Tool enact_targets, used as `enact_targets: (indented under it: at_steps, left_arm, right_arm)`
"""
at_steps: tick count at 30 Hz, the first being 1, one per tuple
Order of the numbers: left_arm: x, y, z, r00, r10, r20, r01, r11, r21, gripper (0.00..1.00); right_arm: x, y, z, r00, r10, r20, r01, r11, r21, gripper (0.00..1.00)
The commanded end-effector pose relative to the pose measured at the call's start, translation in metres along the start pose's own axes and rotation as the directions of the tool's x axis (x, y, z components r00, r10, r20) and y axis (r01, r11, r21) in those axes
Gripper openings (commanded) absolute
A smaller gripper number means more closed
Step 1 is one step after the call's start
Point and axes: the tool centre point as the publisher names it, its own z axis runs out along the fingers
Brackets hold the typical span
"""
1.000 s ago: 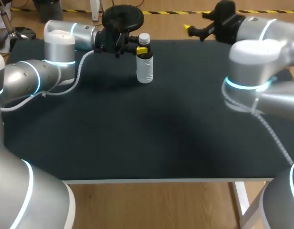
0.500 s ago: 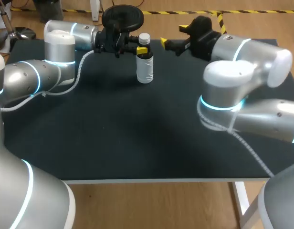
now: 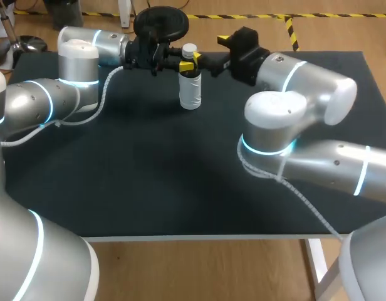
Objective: Unscrew the bottle cap
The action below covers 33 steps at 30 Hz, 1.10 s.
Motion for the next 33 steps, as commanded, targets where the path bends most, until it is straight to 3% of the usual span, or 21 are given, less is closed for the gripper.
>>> enact_targets:
  at_steps: [1,13,33]
  left_arm:
    - [-0.003,0.001,0.0,1.0,0.0,-0.006,0.0,1.0,0.001,0.0]
    - [-0.003,0.001,0.0,1.0,0.0,-0.006,0.0,1.0,0.001,0.0]
    - [-0.003,0.001,0.0,1.0,0.0,-0.006,0.0,1.0,0.001,0.0]
  right_arm:
    - [0.007,-0.005,0.015,1.0,0.002,0.006,-0.002,0.999,-0.035,1.0]
    - [0.022,-0.011,0.038,0.998,0.018,-0.053,-0.02,0.999,-0.028,1.0]
    - [0.026,-0.023,0.065,0.994,0.041,-0.106,-0.043,0.999,-0.017,1.0]
